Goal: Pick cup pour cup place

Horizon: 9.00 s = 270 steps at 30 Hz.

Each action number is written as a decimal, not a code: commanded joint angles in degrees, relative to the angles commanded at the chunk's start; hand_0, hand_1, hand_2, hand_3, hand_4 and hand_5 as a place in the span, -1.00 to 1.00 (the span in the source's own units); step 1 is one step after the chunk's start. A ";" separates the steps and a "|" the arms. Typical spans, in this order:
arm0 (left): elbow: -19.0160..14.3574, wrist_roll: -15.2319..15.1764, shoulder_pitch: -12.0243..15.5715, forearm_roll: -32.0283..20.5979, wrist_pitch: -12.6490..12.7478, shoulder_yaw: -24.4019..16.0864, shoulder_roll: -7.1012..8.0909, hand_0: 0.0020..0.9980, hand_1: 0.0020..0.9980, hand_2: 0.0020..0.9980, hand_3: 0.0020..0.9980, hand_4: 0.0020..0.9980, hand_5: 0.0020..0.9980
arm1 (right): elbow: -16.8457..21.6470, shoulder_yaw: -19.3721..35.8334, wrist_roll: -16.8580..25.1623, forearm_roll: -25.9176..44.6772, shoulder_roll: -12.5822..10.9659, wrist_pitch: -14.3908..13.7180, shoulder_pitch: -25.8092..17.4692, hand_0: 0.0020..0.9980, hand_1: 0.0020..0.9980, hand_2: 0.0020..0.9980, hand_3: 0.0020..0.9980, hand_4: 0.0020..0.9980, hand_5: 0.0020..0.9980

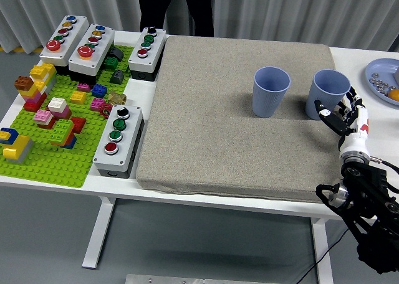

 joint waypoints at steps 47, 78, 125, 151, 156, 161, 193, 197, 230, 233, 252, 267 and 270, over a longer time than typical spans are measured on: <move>0.00 -0.14 -0.66 -0.63 -0.10 0.88 -0.07 0.51 0.62 0.70 0.53 0.02 0.93 | -2.38 -0.89 -0.92 -0.05 0.79 0.00 2.10 0.88 0.71 0.91 0.86 0.78 -0.28; 0.00 -0.12 -0.46 -0.61 -0.11 1.11 -0.04 0.51 0.62 0.70 0.53 0.02 0.93 | -4.25 -1.09 -1.38 -0.02 1.53 0.00 3.29 0.88 0.71 0.91 0.86 0.77 -0.27; 0.00 -0.16 -0.94 -0.85 -0.15 1.38 -0.08 0.51 0.62 0.70 0.53 0.02 0.92 | -4.59 -1.67 -0.26 0.66 1.93 0.00 4.08 0.64 0.31 0.12 0.31 0.50 -0.60; 0.00 -0.15 -0.40 -0.80 -0.08 1.19 0.08 0.51 0.62 0.70 0.53 0.03 0.92 | -2.90 -2.30 -0.89 -2.71 0.91 0.00 4.18 0.57 0.25 0.06 0.25 0.48 -0.60; 0.00 -0.15 -0.36 -0.68 -0.08 1.01 0.14 0.51 0.62 0.70 0.53 0.02 0.91 | -1.98 -3.82 -1.12 -5.15 -0.37 0.00 4.79 0.57 0.24 0.06 0.25 0.47 -0.59; 0.00 -0.17 -0.42 -0.70 -0.08 0.94 0.19 0.51 0.62 0.70 0.53 0.02 0.92 | -1.30 -5.72 -1.60 -7.12 -1.95 0.00 5.76 0.57 0.25 0.06 0.25 0.47 -0.59; 0.00 -0.15 -0.92 -0.25 -0.04 0.39 0.27 0.51 0.62 0.70 0.53 0.03 0.91 | -0.66 -12.58 -4.71 -22.59 -7.17 0.00 10.49 0.59 0.25 0.06 0.24 0.42 -0.62; 0.00 -0.16 -0.99 -0.33 -0.04 0.46 0.28 0.51 0.62 0.70 0.54 0.03 0.91 | -0.92 -13.00 -4.90 -24.18 -7.24 0.00 10.69 0.59 0.25 0.06 0.23 0.42 -0.62; 0.00 -0.18 -0.66 -0.48 -0.03 0.59 0.40 0.51 0.62 0.70 0.54 0.03 0.90 | -2.67 -12.55 -6.66 -35.07 -7.77 0.00 11.73 0.59 0.25 0.06 0.23 0.41 -0.61; 0.00 -0.20 -0.74 -0.48 -0.01 0.56 0.40 0.51 0.62 0.70 0.54 0.03 0.90 | -2.71 -12.47 -6.78 -35.74 -7.92 0.00 11.88 0.59 0.25 0.06 0.23 0.41 -0.61; 0.00 -0.22 -0.92 -0.59 0.01 0.53 0.38 0.51 0.62 0.70 0.54 0.03 0.90 | -1.88 -12.03 -9.84 -46.67 -7.89 0.00 12.42 0.59 0.25 0.06 0.22 0.41 -0.60; 0.00 -0.24 -0.90 -0.60 0.00 0.53 0.38 0.51 0.62 0.70 0.54 0.03 0.90 | -2.53 -12.15 -10.58 -49.75 -7.97 0.00 12.77 0.59 0.25 0.06 0.22 0.40 -0.60; 0.00 -0.22 -0.87 -0.40 0.01 0.36 0.37 0.51 0.62 0.70 0.54 0.03 0.89 | -2.83 -12.34 -10.76 -51.25 -8.01 0.00 12.89 0.59 0.25 0.06 0.22 0.40 -0.59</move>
